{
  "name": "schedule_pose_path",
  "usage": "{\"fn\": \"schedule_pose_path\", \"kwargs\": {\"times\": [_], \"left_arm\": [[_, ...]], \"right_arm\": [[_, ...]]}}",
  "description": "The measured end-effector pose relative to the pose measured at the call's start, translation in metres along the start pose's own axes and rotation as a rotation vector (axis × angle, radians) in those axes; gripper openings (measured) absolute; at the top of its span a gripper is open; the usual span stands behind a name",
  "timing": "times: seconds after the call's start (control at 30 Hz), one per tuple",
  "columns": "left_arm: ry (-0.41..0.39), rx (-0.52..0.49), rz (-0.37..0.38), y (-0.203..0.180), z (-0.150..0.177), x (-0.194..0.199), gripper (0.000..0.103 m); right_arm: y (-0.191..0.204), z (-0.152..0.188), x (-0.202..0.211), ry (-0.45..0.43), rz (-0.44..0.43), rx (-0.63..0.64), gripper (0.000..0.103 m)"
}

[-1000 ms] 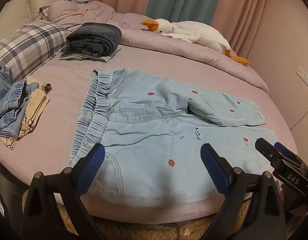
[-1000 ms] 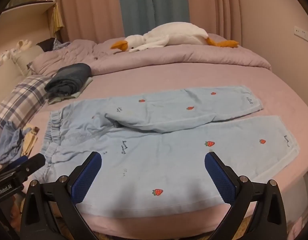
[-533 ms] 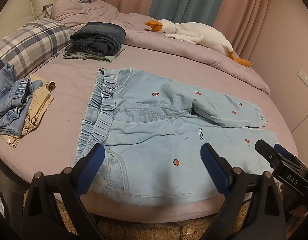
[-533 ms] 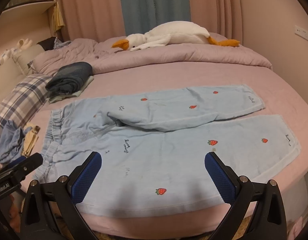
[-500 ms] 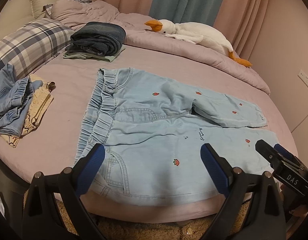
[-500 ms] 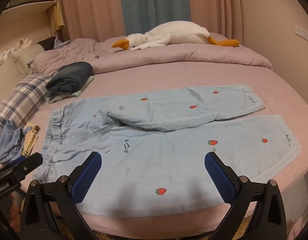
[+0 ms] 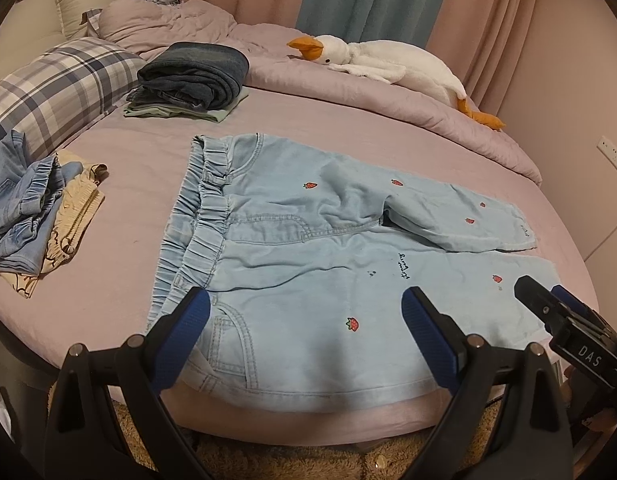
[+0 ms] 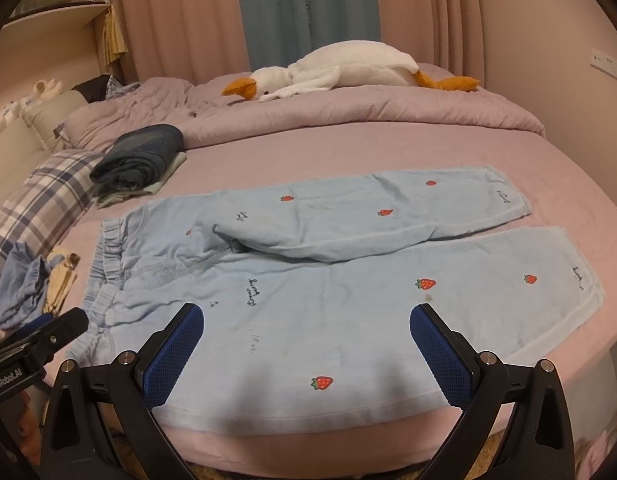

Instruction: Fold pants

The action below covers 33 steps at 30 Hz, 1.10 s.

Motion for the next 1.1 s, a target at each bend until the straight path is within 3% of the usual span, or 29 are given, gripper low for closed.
{"fn": "schedule_pose_path", "kwargs": {"times": [0.23,0.43,1.1], "left_arm": [[0.011,-0.005,-0.008,-0.001,0.002,-0.005,0.097],[0.015,-0.005,-0.010,-0.002,0.002,-0.006,0.097],[0.031,0.012,-0.030,0.005,0.004,-0.010,0.097]], "right_arm": [[-0.007,-0.001,-0.001,-0.015,0.050,0.038,0.103],[-0.009,0.000,-0.001,-0.011,0.015,-0.013,0.103],[-0.016,0.003,-0.002,0.009,0.019,-0.044,0.103]]}}
Point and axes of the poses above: each gripper's, at about its wrist camera, not at the fingertips, and x roughly against the way its jaws point, y to its left, z to its underside, the point moved 7 cm from there along -x, roughly the way its jaws point, and after that the axes turned 10 degrees about x, right-handed, at the moved point
